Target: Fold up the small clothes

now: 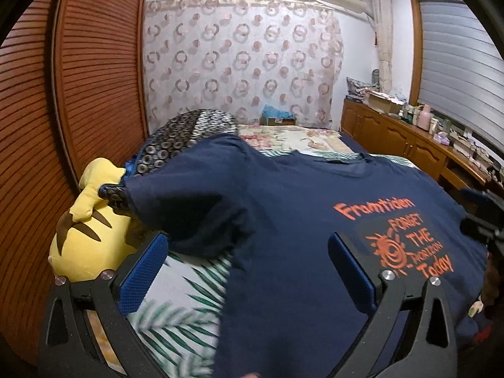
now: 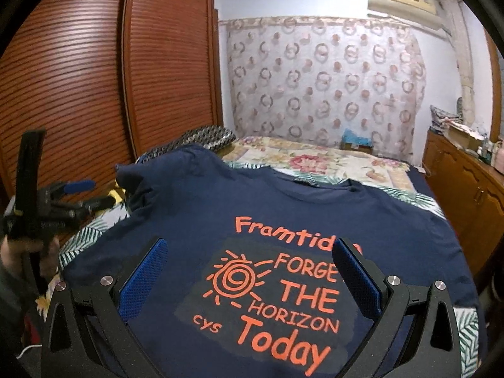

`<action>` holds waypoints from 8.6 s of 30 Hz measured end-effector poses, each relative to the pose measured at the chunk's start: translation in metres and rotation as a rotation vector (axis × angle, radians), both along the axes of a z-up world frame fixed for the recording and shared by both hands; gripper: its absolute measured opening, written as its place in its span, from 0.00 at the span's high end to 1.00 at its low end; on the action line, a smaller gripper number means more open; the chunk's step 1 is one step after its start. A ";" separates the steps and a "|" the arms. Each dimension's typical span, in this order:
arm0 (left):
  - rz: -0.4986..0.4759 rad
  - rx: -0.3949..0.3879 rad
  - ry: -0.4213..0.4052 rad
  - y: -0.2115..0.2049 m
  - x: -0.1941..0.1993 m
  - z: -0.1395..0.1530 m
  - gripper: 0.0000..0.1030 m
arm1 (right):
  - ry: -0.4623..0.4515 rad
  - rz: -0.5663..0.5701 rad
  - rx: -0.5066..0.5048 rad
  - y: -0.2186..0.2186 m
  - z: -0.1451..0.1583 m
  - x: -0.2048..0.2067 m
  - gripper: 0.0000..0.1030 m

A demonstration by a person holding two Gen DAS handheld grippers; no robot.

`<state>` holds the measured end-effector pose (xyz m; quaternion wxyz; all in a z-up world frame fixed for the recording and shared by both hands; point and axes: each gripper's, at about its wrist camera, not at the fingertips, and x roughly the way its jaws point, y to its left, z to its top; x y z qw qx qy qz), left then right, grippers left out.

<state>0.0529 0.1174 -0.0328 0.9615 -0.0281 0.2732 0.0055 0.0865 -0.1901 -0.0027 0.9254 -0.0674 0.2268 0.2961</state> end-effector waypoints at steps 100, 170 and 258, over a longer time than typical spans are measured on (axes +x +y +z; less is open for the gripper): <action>-0.083 -0.033 0.030 -0.003 0.018 -0.006 0.20 | 0.278 0.209 -0.190 0.152 -0.022 0.200 0.59; -0.230 0.063 0.270 -0.060 0.142 -0.036 0.95 | 0.251 0.012 -0.240 0.047 -0.029 0.168 0.42; -0.257 0.074 0.222 -0.085 0.054 -0.033 0.07 | 0.334 -0.341 -0.093 -0.243 -0.031 0.130 0.93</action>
